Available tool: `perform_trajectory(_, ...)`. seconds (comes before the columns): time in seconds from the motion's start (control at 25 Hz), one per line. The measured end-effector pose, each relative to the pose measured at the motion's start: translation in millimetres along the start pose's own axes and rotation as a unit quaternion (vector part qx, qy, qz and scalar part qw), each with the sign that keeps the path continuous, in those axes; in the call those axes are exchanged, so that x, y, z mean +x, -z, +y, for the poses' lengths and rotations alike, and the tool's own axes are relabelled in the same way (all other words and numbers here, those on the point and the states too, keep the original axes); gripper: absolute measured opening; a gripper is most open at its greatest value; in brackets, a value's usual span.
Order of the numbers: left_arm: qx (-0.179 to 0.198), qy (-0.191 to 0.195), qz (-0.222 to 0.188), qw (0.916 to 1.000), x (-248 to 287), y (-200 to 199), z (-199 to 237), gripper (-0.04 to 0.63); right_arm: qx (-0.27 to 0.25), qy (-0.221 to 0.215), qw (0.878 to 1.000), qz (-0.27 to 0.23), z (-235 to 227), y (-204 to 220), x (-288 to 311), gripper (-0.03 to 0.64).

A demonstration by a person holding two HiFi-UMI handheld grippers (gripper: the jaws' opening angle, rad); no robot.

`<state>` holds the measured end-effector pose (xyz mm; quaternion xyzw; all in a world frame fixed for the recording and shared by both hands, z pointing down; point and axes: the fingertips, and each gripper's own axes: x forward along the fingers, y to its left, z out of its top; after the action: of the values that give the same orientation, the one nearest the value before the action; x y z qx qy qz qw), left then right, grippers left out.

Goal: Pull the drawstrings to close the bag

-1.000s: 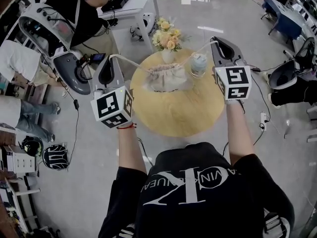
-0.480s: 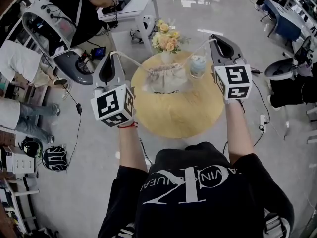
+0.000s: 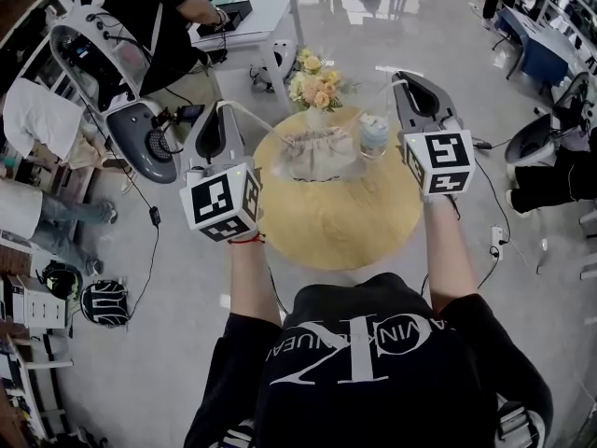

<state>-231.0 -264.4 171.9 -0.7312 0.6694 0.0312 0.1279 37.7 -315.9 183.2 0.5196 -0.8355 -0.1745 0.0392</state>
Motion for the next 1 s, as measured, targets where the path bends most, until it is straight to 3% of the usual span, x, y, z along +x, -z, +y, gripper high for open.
perform_trajectory(0.36, -0.013, 0.000, -0.007, 0.9999, -3.3, 0.0, -3.7, 0.014, 0.002, -0.007, 0.999, -0.038, 3.9, -15.1, -2.8, 0.015)
perform_trajectory(1.0, -0.014, -0.008, 0.004, 0.9999, -12.4, 8.1, 3.6, 0.015, 0.019, -0.028, 0.999, -0.040, 12.6, -11.4, -4.6, 0.015)
